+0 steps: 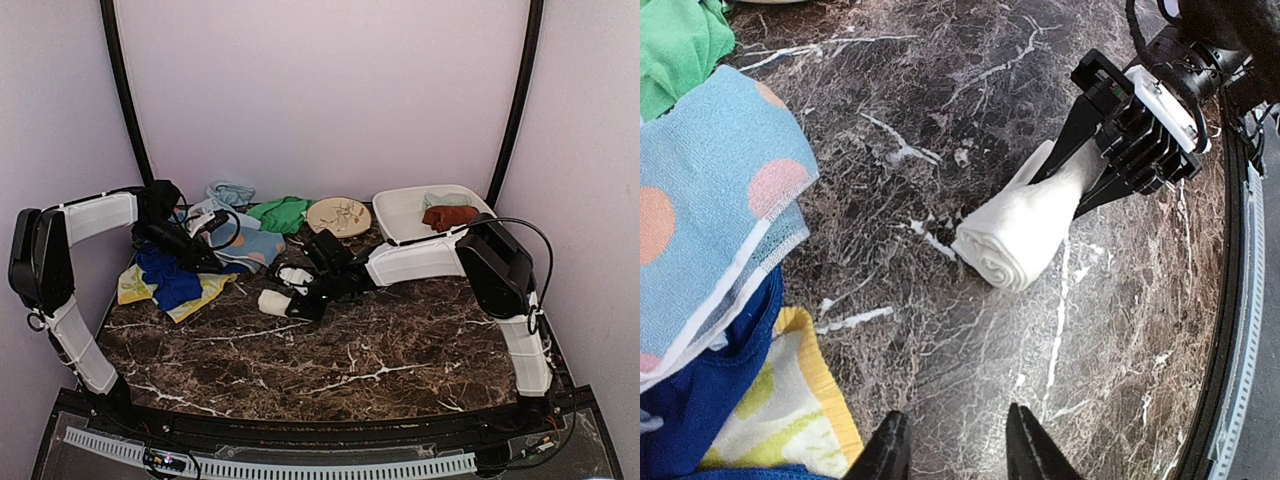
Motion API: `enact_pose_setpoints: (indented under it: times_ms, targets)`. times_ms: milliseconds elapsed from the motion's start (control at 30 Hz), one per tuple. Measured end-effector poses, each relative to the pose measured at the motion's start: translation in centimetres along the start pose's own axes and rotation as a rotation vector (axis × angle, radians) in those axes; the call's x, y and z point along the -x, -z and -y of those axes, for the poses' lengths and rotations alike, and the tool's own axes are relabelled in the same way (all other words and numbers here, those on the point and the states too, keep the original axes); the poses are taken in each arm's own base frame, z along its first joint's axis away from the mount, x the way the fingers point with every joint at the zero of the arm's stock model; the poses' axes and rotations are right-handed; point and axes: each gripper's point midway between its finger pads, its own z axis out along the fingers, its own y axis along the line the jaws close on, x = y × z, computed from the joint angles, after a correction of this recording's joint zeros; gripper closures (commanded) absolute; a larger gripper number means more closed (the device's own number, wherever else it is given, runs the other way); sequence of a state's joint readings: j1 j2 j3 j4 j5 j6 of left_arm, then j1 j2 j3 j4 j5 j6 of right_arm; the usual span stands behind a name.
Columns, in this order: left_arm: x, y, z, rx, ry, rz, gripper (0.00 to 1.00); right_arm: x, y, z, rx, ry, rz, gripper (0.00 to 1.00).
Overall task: Roll the towels
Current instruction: Roll the towel at the center of the board, then pick up the towel from the center of the board.
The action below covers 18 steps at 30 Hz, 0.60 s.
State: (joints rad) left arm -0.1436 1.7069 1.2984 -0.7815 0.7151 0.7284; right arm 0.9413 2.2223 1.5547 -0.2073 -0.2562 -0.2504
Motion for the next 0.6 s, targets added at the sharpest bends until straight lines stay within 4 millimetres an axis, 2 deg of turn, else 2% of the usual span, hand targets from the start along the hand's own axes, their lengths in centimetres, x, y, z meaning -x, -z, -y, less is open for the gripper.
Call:
enact_pose_setpoints:
  times_ms: [33,67,100,200,333,600]
  targets:
    - [-0.2,0.0,0.0,0.001,0.005,-0.002,0.66,0.0,0.0,0.0,0.004,-0.003,-0.004,0.88]
    - [-0.3,0.1,0.0,0.001,0.008,-0.004,0.66,0.0,-0.1,-0.1,0.009,-0.006,-0.009,0.96]
    - [-0.3,0.1,0.0,0.0,0.009,-0.004,0.66,0.1,-0.2,-0.1,0.013,-0.007,-0.012,1.0]
    - [-0.2,0.3,0.1,0.005,0.007,-0.002,0.67,0.5,-0.4,-0.3,0.04,-0.04,-0.011,1.0]
    - [-0.3,0.5,0.1,0.013,0.01,-0.008,0.67,0.7,0.1,-0.2,0.128,-0.171,0.039,1.0]
    - [-0.4,1.0,-0.1,0.023,0.029,-0.019,0.69,-1.6,4.3,0.8,0.277,-0.623,0.095,1.0]
